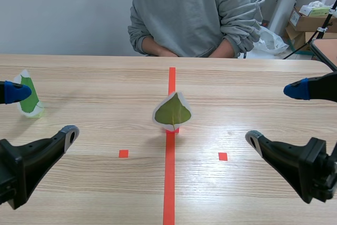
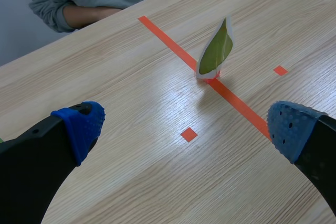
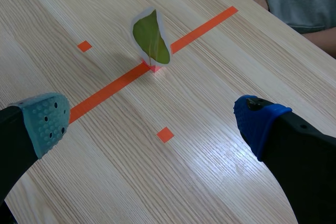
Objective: Do the leaf sorting experiment
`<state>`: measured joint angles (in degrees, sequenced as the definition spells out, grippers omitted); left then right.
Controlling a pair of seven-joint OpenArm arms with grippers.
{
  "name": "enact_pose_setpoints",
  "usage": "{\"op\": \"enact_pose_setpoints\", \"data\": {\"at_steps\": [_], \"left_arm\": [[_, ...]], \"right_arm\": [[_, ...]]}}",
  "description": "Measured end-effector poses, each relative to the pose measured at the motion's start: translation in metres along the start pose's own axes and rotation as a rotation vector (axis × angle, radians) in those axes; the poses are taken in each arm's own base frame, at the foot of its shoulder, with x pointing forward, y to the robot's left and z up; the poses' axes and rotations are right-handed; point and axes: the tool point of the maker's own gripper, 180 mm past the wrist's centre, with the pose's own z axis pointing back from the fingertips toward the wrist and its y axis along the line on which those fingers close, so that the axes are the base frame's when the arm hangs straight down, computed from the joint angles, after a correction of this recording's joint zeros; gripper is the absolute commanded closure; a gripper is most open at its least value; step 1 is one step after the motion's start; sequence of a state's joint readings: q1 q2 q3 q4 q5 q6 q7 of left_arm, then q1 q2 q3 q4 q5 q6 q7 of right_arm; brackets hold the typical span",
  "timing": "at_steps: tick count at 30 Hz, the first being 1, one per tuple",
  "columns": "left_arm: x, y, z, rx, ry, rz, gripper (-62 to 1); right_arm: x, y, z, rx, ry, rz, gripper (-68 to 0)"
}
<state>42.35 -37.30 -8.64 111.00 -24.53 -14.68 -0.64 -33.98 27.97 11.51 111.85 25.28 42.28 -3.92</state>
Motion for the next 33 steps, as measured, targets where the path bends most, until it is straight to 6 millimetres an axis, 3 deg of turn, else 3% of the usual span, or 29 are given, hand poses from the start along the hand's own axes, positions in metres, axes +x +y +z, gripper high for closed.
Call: {"op": "enact_pose_setpoints", "data": {"at_steps": [22,29,33], "left_arm": [[-0.001,0.001,0.0,0.002,0.002,0.0,-62.3],[-0.028,0.012,-0.002,-0.024,0.056,0.013,-62.3],[-0.032,0.019,-0.012,-0.044,0.05,0.005,-62.3]], "right_arm": [[0.0,0.0,0.0,0.0,0.0,0.0,-65.5],[0.0,0.0,0.0,0.0,0.0,0.0,-65.5],[0.0,0.0,0.0,0.0,0.0,0.0,-65.5]]}}
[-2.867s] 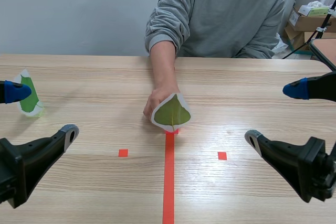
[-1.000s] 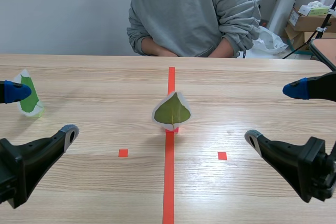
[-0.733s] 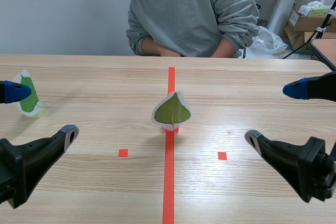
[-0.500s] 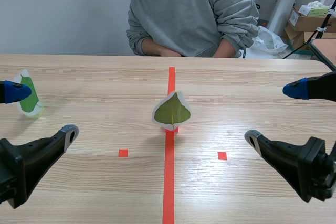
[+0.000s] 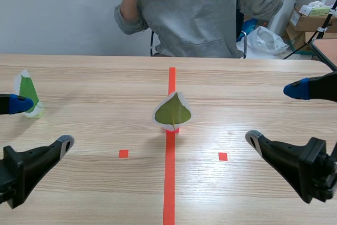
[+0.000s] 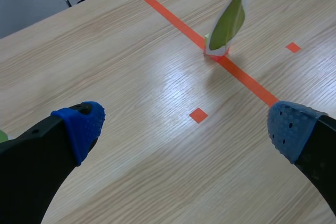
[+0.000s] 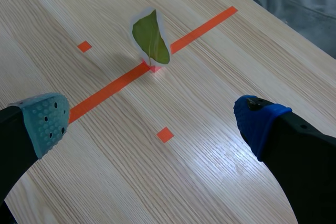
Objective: Do the leaf sorting experiment
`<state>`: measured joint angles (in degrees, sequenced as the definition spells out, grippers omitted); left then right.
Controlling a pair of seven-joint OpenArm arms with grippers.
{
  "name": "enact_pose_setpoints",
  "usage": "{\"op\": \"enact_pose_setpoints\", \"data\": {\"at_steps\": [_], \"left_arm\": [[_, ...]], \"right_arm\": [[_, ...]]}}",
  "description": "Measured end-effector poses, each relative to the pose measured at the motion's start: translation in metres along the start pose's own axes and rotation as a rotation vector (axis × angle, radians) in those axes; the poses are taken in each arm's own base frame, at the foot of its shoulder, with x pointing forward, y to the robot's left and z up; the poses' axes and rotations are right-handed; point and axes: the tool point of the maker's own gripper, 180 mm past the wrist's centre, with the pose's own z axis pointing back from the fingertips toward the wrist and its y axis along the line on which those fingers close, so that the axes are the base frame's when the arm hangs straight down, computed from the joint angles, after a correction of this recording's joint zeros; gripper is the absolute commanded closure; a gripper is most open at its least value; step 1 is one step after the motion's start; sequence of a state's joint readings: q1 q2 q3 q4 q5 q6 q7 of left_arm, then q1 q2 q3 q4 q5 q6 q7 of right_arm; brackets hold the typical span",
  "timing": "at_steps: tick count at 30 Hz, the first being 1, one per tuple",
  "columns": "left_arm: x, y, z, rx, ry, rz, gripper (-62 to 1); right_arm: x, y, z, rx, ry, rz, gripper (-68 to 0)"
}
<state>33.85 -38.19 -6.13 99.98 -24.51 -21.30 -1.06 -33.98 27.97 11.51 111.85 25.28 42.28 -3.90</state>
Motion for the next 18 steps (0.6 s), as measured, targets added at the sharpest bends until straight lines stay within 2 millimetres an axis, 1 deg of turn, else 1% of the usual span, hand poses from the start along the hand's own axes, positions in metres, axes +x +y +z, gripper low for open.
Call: {"op": "enact_pose_setpoints", "data": {"at_steps": [6,10,14,18], "left_arm": [[-0.001,0.008,-0.021,-0.032,-0.024,-0.013,-62.3],[-0.008,0.01,-0.039,-0.051,-0.02,-0.006,-62.3],[-0.018,0.005,-0.058,-0.094,-0.002,-0.005,-62.3],[-0.021,-0.003,-0.076,-0.147,-0.014,-0.011,-62.3]], "right_arm": [[0.0,0.0,0.0,0.0,0.0,0.0,-65.5],[0.0,0.0,0.0,0.0,0.0,0.0,-65.5],[0.0,0.0,0.0,0.0,0.0,0.0,-65.5],[0.0,0.0,0.0,0.0,0.0,0.0,-65.5]]}}
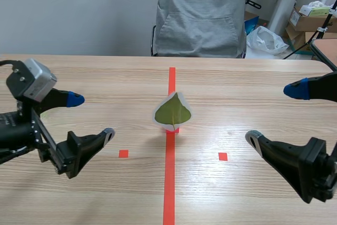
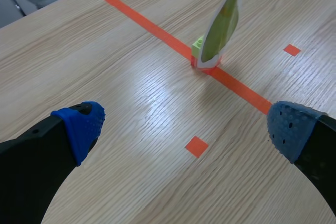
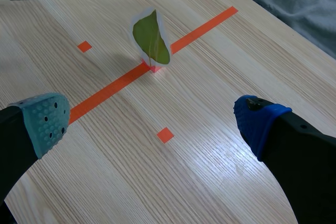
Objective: Do the leaf sorting experiment
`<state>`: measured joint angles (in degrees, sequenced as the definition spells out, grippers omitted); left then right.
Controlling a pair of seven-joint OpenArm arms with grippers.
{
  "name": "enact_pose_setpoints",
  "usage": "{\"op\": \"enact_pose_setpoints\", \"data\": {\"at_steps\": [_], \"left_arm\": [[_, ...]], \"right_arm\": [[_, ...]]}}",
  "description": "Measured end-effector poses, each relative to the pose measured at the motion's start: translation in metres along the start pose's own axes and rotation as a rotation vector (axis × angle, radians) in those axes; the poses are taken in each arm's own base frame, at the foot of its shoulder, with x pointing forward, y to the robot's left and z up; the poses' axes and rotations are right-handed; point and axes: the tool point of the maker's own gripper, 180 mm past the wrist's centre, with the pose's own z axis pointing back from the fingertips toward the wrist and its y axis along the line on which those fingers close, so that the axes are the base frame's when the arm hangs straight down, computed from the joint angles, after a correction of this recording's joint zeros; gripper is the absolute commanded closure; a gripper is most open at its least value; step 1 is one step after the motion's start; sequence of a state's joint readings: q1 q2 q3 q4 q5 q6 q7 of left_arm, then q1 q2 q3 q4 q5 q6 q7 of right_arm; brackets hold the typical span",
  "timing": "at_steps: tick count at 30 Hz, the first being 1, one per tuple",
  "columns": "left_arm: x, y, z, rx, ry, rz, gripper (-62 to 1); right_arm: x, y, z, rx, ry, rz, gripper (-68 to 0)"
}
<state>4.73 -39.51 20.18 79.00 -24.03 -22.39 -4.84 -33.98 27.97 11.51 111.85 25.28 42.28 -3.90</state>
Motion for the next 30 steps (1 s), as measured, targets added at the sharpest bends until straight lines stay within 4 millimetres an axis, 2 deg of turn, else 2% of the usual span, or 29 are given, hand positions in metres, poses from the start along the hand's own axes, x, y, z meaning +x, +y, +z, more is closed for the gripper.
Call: {"op": "enact_pose_setpoints", "data": {"at_steps": [10,16,24,30], "left_arm": [[-0.011,0.007,-0.047,-0.022,0.015,0.025,-62.3],[-0.012,-0.006,-0.078,-0.064,0.009,0.029,-62.3],[-0.004,-0.033,-0.117,-0.12,-0.018,0.059,-62.3],[-0.003,-0.034,-0.137,-0.11,-0.026,0.059,-62.3]], "right_arm": [[0.0,0.0,0.0,0.0,0.0,0.0,-65.5],[0.0,0.0,0.0,0.0,0.0,0.0,-65.5],[0.0,0.0,0.0,0.0,0.0,0.0,-65.5],[0.0,0.0,0.0,0.0,0.0,0.0,-65.5]]}}
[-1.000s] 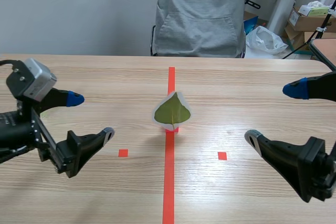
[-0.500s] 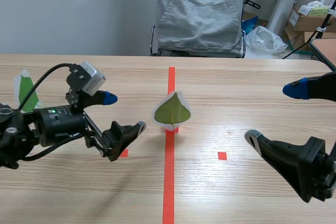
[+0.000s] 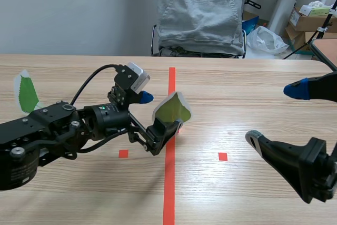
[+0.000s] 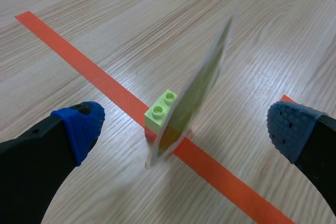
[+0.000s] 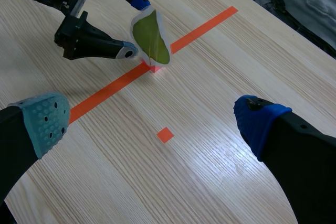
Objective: Do the leaf sorting experiment
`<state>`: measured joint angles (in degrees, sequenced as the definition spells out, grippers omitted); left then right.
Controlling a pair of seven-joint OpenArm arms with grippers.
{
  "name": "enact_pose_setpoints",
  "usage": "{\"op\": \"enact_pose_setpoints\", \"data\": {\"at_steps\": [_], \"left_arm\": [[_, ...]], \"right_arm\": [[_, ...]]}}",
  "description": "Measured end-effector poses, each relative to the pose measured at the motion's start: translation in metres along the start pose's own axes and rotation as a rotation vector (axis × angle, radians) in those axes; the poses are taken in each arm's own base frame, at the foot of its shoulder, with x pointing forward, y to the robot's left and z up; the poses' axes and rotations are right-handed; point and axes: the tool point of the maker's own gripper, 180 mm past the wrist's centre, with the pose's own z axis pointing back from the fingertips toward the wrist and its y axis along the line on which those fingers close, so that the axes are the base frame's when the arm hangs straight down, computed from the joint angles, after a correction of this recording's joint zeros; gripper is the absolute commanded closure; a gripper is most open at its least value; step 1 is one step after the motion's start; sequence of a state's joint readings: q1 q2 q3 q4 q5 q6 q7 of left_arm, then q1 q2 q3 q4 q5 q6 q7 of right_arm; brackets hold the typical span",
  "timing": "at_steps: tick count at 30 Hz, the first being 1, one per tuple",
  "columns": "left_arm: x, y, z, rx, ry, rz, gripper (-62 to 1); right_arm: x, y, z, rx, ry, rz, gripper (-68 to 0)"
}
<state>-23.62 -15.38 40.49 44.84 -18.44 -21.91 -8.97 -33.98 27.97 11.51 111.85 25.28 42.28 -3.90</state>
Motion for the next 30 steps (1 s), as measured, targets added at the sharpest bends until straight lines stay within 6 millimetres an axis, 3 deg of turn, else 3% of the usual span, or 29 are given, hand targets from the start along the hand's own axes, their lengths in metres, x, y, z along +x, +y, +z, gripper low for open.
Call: {"op": "enact_pose_setpoints", "data": {"at_steps": [7,17,18,23,30], "left_arm": [[-0.003,0.01,-0.011,0.03,0.001,0.008,-62.3],[-0.004,0.006,-0.014,0.024,-0.003,-0.006,-62.3],[-0.005,0.006,-0.014,0.022,0.002,-0.014,-60.4],[-0.004,0.008,-0.014,0.031,-0.004,-0.02,-29.7],[-0.001,0.009,-0.014,0.039,-0.017,-0.022,-8.4]], "right_arm": [[0.001,0.0,0.0,0.0,-0.004,0.0,-65.5],[0.001,0.0,0.0,0.0,-0.007,0.0,-65.5],[0.001,0.0,0.0,0.0,-0.007,0.0,-65.5],[0.001,0.0,0.0,0.0,-0.007,0.0,-65.5],[0.001,0.0,0.0,0.0,-0.007,0.0,-65.5]]}}
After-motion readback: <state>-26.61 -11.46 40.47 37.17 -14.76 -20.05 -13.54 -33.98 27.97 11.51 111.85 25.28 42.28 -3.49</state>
